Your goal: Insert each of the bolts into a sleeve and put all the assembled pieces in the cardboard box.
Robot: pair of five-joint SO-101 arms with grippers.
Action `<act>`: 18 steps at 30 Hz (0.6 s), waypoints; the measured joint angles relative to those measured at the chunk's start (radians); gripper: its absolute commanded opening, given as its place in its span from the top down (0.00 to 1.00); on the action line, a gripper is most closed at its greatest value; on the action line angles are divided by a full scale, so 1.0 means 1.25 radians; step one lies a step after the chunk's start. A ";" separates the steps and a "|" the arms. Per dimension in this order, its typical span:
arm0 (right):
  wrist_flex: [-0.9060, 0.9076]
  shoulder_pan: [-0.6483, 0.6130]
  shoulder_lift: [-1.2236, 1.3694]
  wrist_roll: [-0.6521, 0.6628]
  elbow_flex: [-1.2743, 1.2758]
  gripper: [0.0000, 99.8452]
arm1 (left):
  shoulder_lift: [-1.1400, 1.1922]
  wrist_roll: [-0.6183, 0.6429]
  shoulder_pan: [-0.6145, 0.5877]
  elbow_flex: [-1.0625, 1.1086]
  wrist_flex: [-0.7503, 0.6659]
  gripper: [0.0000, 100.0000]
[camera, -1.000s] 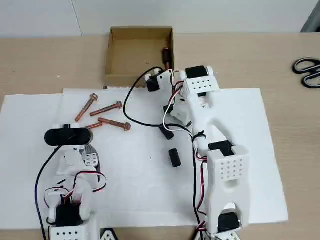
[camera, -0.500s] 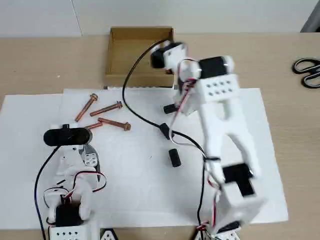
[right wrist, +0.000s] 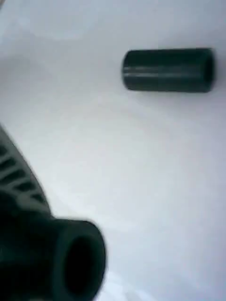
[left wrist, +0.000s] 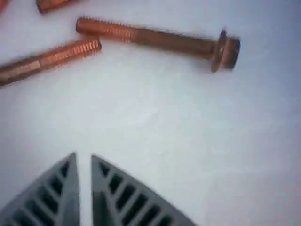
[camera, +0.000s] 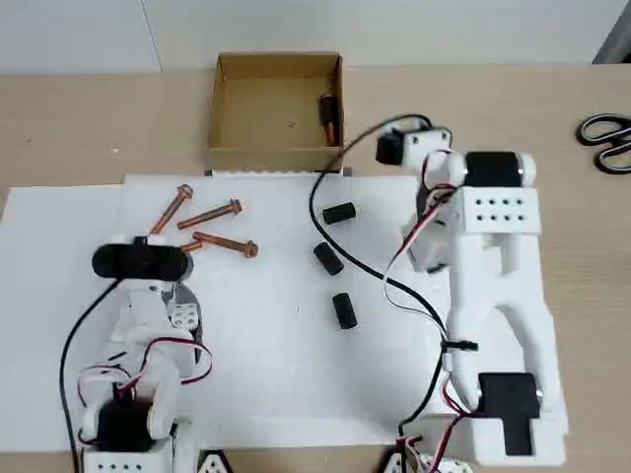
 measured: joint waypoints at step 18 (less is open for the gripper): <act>-0.071 0.014 -0.172 -0.004 0.298 1.00 | 0.885 -0.338 0.000 -0.728 0.102 0.99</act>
